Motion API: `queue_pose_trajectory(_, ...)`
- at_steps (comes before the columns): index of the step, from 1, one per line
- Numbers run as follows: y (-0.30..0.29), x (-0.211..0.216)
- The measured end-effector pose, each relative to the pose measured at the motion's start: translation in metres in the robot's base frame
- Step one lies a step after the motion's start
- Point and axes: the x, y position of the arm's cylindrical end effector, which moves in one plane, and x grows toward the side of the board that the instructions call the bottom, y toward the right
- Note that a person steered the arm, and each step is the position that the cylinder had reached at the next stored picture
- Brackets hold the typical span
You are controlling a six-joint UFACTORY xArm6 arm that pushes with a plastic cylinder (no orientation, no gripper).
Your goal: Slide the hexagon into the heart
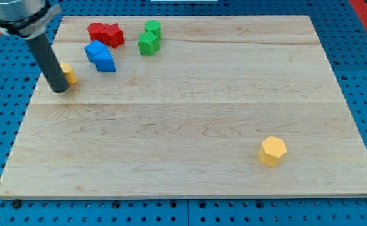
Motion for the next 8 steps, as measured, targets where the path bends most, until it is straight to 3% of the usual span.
queue_pose_trajectory(1,0.066,0.051)
queue_pose_trajectory(4,0.410,0.079)
queue_pose_trajectory(5,0.418,0.150)
queue_pose_trajectory(6,0.377,0.163)
queue_pose_trajectory(7,0.305,0.134)
queue_pose_trajectory(8,0.280,0.082)
